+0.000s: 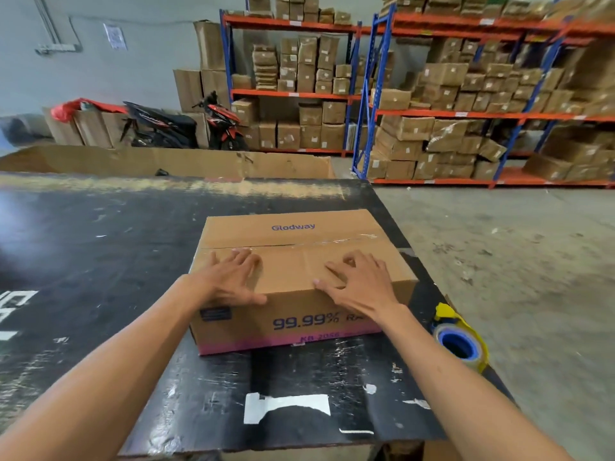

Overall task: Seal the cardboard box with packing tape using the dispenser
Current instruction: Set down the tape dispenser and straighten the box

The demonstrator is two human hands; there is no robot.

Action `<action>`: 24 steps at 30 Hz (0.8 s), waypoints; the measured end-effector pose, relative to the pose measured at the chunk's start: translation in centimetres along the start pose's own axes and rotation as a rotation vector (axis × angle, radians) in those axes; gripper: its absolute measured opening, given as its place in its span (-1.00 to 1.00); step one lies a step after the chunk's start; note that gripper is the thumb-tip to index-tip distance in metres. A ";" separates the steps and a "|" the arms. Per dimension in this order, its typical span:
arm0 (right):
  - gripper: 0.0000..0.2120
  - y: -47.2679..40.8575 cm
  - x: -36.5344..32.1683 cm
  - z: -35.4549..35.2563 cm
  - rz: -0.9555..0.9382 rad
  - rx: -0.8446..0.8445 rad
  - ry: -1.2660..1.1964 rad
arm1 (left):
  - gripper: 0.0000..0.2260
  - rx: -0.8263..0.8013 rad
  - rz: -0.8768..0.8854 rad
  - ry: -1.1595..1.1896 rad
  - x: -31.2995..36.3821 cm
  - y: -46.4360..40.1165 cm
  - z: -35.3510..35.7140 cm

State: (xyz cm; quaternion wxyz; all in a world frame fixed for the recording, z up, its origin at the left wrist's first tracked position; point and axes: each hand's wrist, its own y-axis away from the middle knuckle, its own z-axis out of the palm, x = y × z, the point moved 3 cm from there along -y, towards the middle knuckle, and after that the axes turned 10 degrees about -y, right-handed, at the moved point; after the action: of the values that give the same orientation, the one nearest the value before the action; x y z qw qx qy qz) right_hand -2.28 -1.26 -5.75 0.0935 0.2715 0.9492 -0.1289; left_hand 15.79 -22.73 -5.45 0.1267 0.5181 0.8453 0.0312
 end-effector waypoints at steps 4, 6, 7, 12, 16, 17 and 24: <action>-0.10 0.0 5.2 -0.6 0.127 -0.142 -0.010 | -0.08 0.157 -0.032 -0.001 2.8 0.1 1.6; -0.10 0.5 6.0 -0.4 0.130 -0.153 -0.013 | -0.13 0.187 -0.025 -0.023 2.6 -0.1 1.5; -0.10 0.7 6.0 -0.4 0.130 -0.143 -0.014 | -0.14 0.178 -0.016 -0.024 2.4 -0.3 1.4; -0.12 1.3 5.8 0.0 0.180 -0.113 -0.019 | -0.16 0.165 0.033 -0.029 2.2 -1.2 1.1; -0.11 1.3 6.0 0.2 0.186 -0.088 -0.017 | -0.18 0.157 0.038 -0.018 2.0 -1.6 1.1; -0.11 1.3 6.0 0.3 0.187 -0.087 -0.017 | -0.18 0.159 0.037 -0.013 2.0 -1.6 1.1; -0.10 1.2 5.9 0.5 0.193 -0.063 -0.022 | -0.18 0.171 0.045 -0.004 1.7 -2.1 1.2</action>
State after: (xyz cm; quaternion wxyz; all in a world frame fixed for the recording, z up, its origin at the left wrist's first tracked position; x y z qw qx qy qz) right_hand -6.55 2.45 -7.92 0.1244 0.3574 0.9210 -0.0924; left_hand 13.57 -22.27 -7.33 0.0830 0.5462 0.8326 -0.0393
